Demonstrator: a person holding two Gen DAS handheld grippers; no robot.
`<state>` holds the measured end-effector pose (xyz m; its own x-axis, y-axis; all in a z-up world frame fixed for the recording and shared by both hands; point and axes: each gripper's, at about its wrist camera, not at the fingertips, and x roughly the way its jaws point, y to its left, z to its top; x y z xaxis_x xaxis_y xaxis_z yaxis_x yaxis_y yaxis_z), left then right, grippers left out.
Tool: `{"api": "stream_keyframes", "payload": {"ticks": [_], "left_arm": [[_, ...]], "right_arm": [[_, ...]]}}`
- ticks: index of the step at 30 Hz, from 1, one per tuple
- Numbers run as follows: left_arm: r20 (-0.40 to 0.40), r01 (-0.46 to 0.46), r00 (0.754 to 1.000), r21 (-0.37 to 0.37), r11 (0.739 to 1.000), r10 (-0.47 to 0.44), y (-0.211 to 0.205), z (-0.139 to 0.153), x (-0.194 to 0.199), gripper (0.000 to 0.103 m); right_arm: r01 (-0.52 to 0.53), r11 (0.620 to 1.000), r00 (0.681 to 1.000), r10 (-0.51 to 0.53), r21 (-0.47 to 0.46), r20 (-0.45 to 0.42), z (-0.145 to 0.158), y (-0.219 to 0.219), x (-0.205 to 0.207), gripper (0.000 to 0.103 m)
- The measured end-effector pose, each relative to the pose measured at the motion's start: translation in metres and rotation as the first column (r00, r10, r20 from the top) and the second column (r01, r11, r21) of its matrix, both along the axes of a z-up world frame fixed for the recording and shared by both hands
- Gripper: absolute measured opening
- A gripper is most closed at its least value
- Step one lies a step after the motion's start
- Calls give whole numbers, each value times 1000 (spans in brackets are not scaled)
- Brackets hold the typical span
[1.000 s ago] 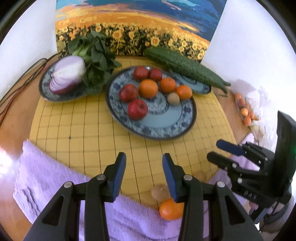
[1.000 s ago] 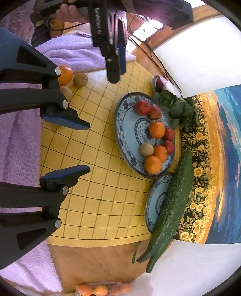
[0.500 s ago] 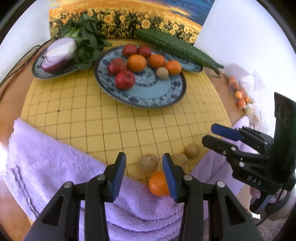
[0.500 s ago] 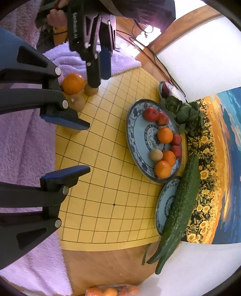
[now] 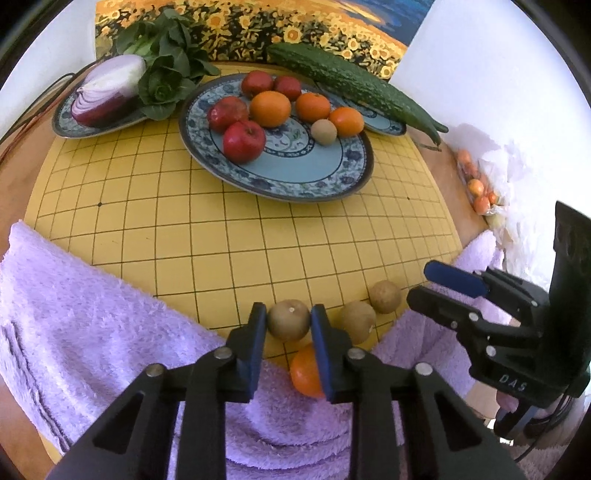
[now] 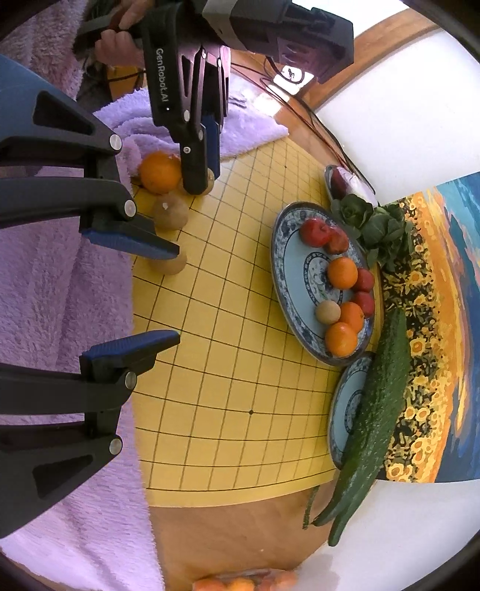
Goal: Organize fruits
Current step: 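Move both open tools toward the remaining kiwis and orange on the towel, then grasp a brown kiwi with the left tool while the right tool grasps another kiwi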
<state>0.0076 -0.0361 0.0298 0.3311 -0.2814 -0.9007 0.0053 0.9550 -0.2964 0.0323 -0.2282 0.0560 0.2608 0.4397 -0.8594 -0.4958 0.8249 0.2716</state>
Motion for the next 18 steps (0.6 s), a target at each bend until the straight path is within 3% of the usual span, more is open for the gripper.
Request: {"api": "stream_keyframes", "payload": {"ticks": [18], "left_arm": [[59, -113, 992, 37, 993, 110, 37, 9, -7, 26]], "right_arm": [[-34, 999, 999, 34, 22, -4, -8, 12, -6, 41]]}}
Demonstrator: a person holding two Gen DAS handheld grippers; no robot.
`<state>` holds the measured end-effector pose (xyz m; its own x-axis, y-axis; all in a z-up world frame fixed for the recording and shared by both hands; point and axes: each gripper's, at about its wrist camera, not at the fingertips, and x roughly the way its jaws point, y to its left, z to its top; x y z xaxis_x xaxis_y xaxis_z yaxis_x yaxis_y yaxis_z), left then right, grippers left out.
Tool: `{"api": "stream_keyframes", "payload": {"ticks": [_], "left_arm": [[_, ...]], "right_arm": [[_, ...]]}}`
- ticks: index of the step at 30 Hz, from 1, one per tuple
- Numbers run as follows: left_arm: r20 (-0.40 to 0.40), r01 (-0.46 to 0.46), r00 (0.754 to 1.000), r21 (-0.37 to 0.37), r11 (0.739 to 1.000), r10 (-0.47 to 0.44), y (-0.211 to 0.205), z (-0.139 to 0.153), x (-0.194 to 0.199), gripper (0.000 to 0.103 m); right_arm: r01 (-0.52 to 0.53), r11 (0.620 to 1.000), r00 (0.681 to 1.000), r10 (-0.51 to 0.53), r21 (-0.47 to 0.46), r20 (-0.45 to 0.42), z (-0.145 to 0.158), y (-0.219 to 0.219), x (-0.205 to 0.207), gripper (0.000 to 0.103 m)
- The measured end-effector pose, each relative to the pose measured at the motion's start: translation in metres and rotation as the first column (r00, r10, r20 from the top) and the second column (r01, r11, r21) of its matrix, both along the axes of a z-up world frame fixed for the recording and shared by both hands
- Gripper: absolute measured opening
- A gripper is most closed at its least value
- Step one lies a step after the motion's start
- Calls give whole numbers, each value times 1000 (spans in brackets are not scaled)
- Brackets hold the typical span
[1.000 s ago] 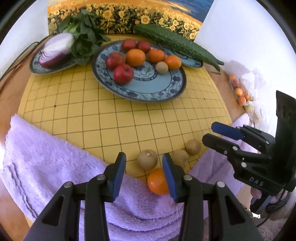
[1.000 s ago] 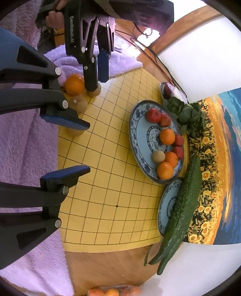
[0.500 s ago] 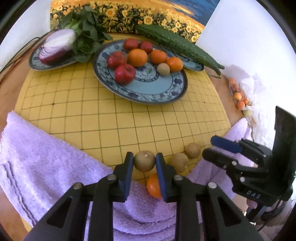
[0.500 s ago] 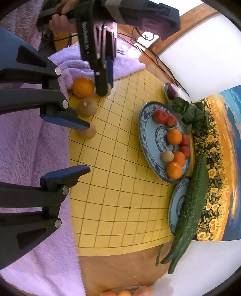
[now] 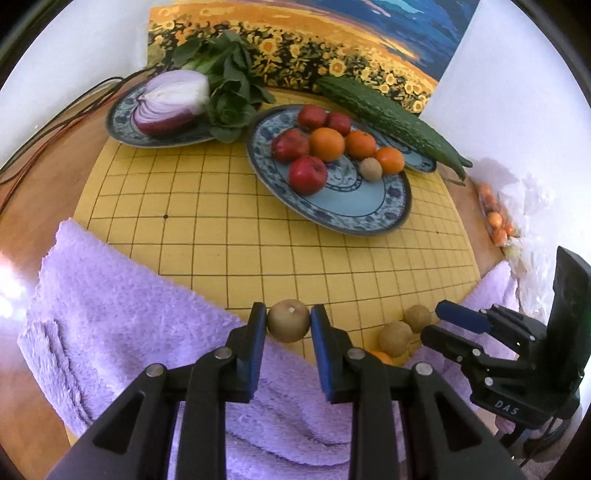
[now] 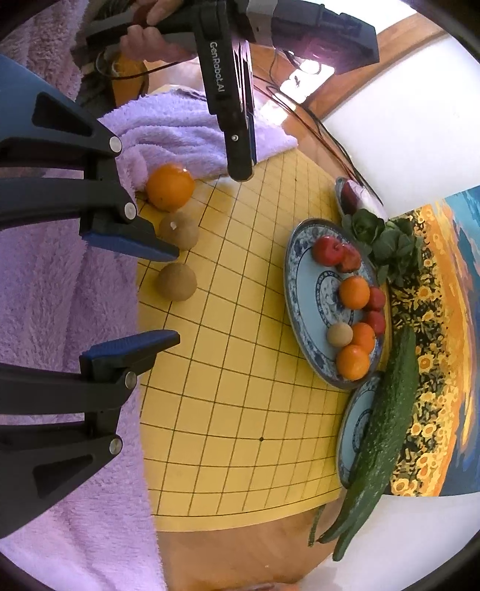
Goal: Organize fruits
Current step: 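Grasp a brown kiwi with the left tool while the right tool grasps another kiwi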
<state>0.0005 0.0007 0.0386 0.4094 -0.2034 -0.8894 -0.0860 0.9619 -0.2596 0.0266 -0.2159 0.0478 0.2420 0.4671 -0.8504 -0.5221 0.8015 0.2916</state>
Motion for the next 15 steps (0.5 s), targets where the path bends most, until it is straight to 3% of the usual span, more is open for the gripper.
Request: {"api": "stream_keyframes", "payload": {"ticks": [9, 12, 15], "left_arm": [[-2, -16, 1000, -11, 1000, 16, 6, -4, -1, 26], [-3, -19, 1000, -8, 1000, 19, 8, -4, 0, 26], [-1, -21, 1000, -7, 1000, 21, 10, -3, 2, 26]], "right_arm": [[-8, 1000, 1000, 8, -5, 11, -3, 8, 3, 34], [-12, 1000, 1000, 12, -5, 6, -5, 10, 4, 25], [-11, 1000, 1000, 11, -2, 8, -5, 10, 6, 25]]}}
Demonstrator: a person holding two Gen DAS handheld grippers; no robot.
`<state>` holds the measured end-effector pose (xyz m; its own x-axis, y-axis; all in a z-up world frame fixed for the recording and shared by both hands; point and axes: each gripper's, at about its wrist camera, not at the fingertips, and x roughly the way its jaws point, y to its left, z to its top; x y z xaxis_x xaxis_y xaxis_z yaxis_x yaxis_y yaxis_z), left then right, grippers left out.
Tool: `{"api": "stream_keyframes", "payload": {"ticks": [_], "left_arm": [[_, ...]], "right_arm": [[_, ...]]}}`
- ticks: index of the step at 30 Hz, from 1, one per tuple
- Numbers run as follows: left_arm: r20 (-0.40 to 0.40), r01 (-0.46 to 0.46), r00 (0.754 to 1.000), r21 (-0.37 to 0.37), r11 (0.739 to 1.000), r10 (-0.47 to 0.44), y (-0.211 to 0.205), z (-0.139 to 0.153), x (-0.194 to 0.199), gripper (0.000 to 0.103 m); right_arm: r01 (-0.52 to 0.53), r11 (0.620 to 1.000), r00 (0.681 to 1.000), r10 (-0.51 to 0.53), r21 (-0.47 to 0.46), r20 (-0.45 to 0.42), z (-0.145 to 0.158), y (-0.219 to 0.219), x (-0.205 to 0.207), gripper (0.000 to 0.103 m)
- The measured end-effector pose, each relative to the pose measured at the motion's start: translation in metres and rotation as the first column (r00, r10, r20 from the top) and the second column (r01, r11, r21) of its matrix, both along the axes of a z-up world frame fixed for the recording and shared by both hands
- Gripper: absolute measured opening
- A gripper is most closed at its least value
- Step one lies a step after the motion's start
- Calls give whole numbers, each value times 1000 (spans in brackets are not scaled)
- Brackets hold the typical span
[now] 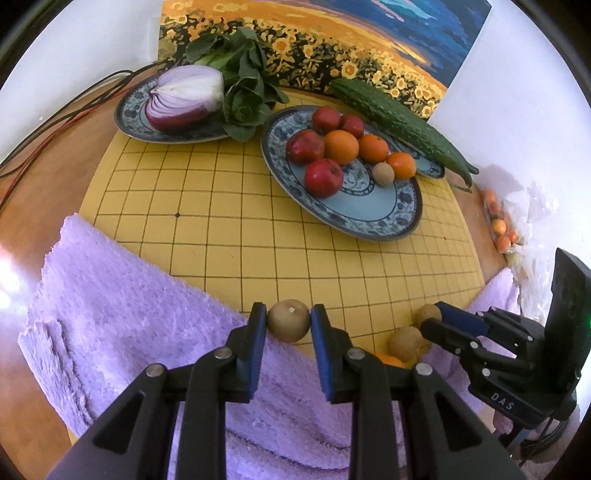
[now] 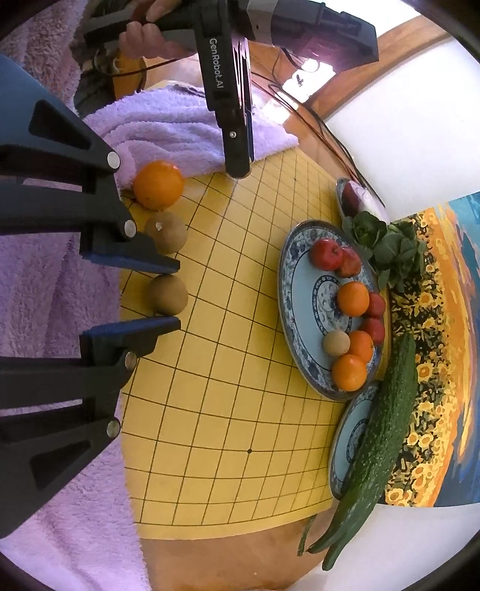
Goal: Organize fruits
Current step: 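Grasp a brown kiwi with the left tool while the right tool grasps another kiwi, then carry both kiwis onto the large blue-and-white plate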
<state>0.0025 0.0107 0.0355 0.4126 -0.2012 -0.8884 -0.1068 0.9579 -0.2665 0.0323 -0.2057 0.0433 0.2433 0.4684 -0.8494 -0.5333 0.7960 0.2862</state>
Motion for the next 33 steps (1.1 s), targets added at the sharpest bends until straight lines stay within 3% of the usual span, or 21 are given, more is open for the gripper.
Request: {"api": "stream_keyframes", "payload": {"ticks": [18, 33], "left_arm": [[60, 22, 998, 17, 1000, -23, 1, 17, 22, 26], [105, 56, 993, -7, 998, -55, -9, 35, 61, 26]], "right_arm": [[57, 998, 998, -57, 22, 13, 7, -7, 23, 25], [96, 995, 992, -98, 39, 78, 23, -9, 46, 25]]}}
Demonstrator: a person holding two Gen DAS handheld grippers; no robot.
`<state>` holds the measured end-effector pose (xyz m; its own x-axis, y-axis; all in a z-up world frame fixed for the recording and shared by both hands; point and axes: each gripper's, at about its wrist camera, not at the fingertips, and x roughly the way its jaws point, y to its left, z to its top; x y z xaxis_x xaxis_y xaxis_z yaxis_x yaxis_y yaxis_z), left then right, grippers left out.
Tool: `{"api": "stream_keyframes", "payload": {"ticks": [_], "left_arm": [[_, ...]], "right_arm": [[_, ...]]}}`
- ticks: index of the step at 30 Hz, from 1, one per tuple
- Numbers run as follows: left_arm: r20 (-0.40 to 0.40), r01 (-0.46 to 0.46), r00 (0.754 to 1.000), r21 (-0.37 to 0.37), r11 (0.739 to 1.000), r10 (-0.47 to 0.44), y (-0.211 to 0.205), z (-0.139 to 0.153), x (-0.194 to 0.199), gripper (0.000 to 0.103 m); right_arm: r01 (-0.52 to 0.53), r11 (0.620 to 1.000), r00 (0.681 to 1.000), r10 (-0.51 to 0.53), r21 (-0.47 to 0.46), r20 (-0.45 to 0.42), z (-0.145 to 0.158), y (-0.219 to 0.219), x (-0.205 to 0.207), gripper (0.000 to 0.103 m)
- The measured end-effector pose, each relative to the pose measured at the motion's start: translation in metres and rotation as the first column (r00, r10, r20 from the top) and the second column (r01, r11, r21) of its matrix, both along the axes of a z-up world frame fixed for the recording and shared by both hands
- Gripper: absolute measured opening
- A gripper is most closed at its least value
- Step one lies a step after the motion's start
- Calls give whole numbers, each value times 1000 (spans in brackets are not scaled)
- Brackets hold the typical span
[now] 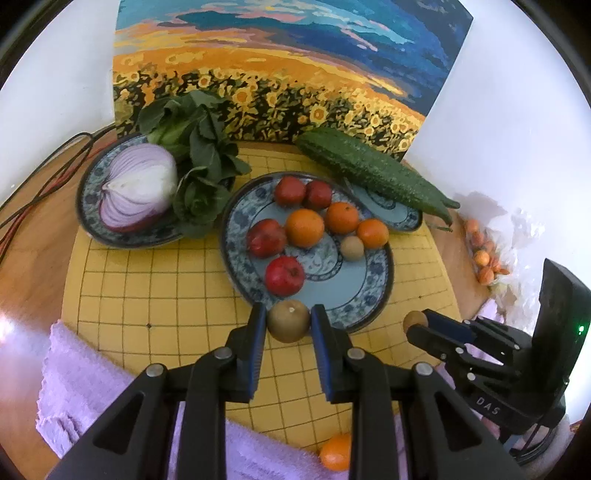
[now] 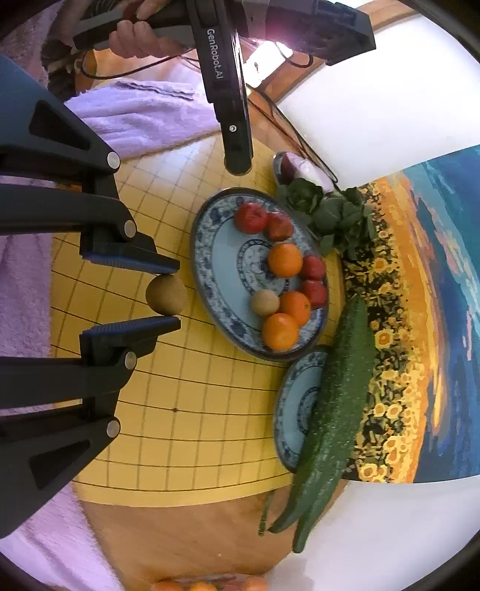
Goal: Organize fruits
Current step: 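Carry both kiwis onto the large blue-and-white plate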
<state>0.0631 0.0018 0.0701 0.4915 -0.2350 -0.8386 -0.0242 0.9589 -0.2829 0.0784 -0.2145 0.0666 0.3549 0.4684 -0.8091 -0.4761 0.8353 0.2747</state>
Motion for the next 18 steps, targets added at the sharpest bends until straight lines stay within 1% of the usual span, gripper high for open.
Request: {"api": "stream_keyframes", "payload": {"ticks": [3, 10, 18], "left_arm": [[4, 5, 1000, 8, 1000, -5, -2, 1, 6, 26], [-5, 17, 1000, -3, 1000, -17, -4, -3, 17, 26], [-35, 44, 998, -2, 999, -44, -11, -17, 28, 26]], "right_arm": [[1, 1000, 1000, -1, 3, 13, 3, 2, 4, 25], [-7, 1000, 999, 7, 3, 39, 10, 11, 17, 25], [-14, 1000, 999, 13, 6, 43, 8, 24, 30, 25]]}}
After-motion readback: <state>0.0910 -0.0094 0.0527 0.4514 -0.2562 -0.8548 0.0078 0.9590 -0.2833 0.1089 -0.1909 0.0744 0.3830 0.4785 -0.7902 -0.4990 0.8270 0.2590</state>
